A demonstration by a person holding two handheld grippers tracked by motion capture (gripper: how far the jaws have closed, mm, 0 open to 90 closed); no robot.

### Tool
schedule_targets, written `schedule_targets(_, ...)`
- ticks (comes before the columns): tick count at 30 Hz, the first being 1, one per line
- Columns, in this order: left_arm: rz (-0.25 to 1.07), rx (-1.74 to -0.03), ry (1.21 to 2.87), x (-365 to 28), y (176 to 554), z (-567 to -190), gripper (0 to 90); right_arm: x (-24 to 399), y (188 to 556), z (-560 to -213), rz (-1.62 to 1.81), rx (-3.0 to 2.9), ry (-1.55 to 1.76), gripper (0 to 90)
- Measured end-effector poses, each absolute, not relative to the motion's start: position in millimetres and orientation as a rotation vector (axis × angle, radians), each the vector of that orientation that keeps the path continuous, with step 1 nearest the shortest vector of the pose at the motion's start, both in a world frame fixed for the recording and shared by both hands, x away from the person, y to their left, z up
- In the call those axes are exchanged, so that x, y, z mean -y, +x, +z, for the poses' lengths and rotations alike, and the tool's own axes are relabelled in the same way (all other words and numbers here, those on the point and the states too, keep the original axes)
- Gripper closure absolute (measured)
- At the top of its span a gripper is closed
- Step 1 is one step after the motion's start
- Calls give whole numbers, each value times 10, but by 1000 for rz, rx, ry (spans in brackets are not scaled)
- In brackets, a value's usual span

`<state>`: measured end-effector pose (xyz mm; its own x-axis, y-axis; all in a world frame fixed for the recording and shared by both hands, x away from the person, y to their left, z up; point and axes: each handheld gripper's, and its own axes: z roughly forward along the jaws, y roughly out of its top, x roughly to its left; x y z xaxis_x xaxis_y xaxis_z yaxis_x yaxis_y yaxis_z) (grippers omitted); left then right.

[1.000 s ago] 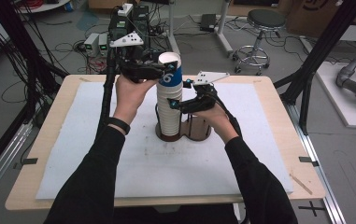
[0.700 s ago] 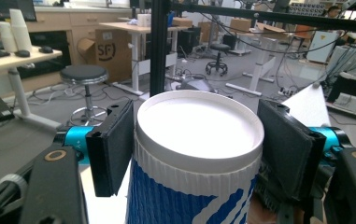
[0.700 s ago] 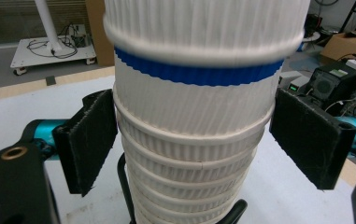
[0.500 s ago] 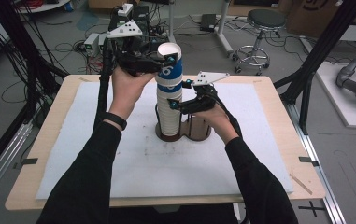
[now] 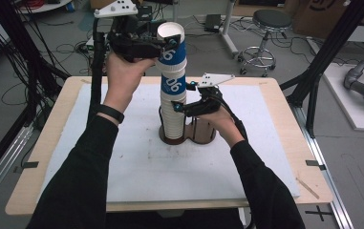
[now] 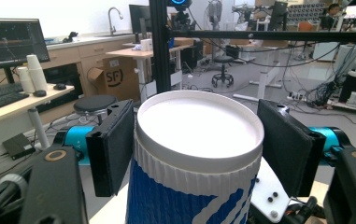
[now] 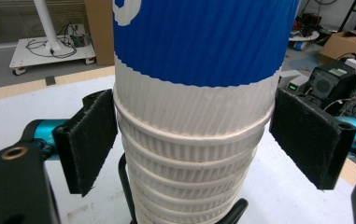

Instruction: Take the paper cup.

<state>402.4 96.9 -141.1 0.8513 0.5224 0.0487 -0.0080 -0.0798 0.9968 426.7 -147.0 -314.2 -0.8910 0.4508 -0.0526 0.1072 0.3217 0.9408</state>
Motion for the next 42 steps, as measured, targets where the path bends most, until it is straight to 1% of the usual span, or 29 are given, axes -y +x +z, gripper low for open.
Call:
schedule_targets(6, 469, -394, 1595, -1013, 3929, -1298, 299, 1473, 4266, -3140, 1589, -2288, 504, 158)
schedule_targets(11, 481, -390, 1619, -1088, 3803, -1279, 299, 1476, 4261, -3138, 1585, -2284, 505, 158)
schedule_targets(16, 475, -375, 1642, -1201, 3618, -1342, 299, 1476, 4251, -3138, 1588, -2285, 509, 162)
schedule_targets(21, 430, -367, 1625, -1287, 3413, -1469, 299, 1475, 4249, -3136, 1586, -2283, 510, 163)
schedule_targets(23, 432, -359, 1638, -1299, 3338, -1507, 299, 1475, 4248, -3137, 1586, -2280, 511, 164)
schedule_targets(32, 432, -334, 1649, -1325, 2993, -1852, 299, 1470, 4238, -3135, 1578, -2280, 516, 165)
schedule_targets(42, 358, -392, 1661, -1383, 2848, -2493, 299, 1474, 4227, -3127, 1578, -2273, 515, 169)
